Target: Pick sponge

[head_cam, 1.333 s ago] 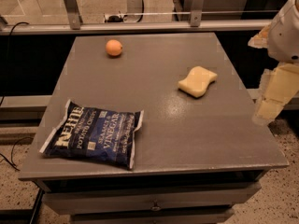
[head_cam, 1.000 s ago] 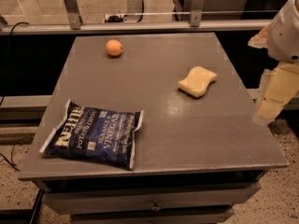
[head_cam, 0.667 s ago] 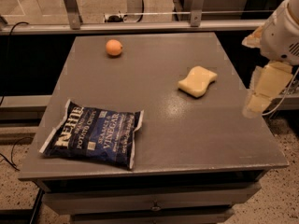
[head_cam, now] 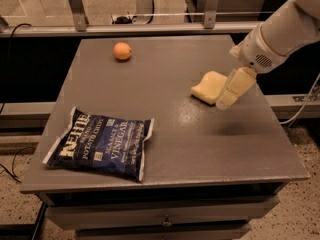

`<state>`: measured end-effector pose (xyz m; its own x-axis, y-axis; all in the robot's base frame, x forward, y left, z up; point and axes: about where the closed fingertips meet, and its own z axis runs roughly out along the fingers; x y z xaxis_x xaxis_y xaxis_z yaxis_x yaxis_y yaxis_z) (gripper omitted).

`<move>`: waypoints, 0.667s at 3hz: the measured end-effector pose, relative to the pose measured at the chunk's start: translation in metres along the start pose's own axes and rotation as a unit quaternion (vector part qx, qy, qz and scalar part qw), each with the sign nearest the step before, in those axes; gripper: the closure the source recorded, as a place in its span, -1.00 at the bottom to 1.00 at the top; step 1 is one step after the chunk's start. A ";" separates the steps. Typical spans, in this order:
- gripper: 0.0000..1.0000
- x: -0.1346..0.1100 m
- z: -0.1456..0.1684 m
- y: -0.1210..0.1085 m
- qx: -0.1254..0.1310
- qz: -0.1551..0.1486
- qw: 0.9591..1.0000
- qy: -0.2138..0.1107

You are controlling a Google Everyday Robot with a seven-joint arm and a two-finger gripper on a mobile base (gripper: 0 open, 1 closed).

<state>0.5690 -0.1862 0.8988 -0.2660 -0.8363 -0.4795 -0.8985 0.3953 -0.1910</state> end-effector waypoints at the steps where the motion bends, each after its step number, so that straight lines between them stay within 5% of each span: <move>1: -1.00 -0.001 0.039 -0.021 0.009 0.034 0.999 -0.020; 2: -1.00 0.002 0.064 -0.035 0.018 0.068 0.997 -0.031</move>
Offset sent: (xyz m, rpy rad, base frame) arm 0.0794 0.0049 -0.0702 0.1395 -0.0073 -0.2085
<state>0.6224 -0.1780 0.8498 -0.3609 -0.7502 -0.5541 -0.8421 0.5174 -0.1520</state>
